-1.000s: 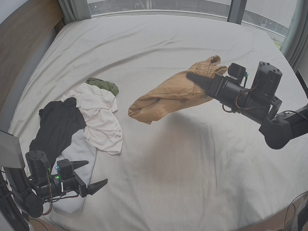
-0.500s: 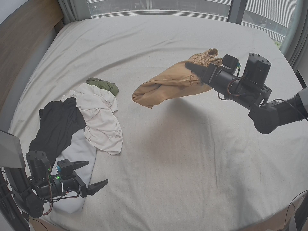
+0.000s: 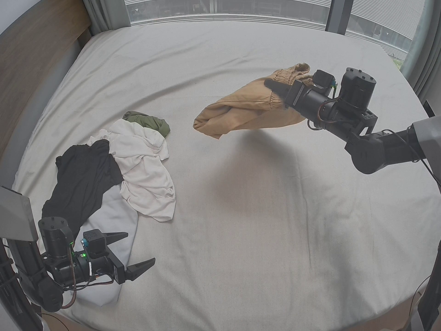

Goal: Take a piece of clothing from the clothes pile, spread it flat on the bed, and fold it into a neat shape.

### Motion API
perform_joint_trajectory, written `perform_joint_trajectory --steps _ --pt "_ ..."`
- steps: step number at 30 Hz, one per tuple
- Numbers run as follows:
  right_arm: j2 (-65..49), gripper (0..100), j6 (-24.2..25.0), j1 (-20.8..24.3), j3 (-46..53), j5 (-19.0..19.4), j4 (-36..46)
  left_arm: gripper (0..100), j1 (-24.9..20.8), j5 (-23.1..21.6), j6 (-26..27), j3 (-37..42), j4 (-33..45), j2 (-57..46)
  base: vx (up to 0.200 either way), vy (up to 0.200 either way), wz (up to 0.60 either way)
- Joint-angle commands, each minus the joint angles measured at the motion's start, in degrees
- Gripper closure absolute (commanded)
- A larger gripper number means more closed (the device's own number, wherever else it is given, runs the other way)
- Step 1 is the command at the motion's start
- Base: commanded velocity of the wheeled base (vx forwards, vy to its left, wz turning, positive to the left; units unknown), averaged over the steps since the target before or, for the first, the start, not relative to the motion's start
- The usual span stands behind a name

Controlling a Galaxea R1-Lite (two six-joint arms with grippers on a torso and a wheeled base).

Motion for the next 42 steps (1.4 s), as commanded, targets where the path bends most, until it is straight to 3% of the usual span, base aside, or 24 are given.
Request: perform_joint_trajectory --steps 1,15,20,23,30,42 --pt "3.0 100 0.0 -1.3 -5.2 0.0 1.1 0 -0.3 0.0 0.0 1.0 -0.1 0.6 0.000 0.000 0.00" --pt "10.0 100 -0.3 -2.7 -14.7 -0.3 4.3 0 -0.3 0.0 0.0 1.0 0.0 0.4 0.000 0.000 0.00" --pt "12.1 100 -0.6 -2.7 -11.4 -0.3 3.6 0 -0.2 0.0 -0.1 1.0 0.0 0.3 0.000 0.000 0.00" --pt "11.9 100 -2.8 -2.7 -4.5 -0.4 2.5 0 -0.3 0.0 -0.1 1.0 0.0 0.1 0.000 0.000 0.00" --pt "12.2 100 -3.8 -3.5 6.4 -0.6 -5.8 0 -0.4 -0.7 0.0 1.0 -0.1 -0.1 0.000 0.000 0.00" --pt "14.2 100 -3.9 -3.3 12.5 -0.6 -10.1 0 -0.3 -0.8 0.0 1.0 -0.1 0.0 0.000 0.000 0.00"
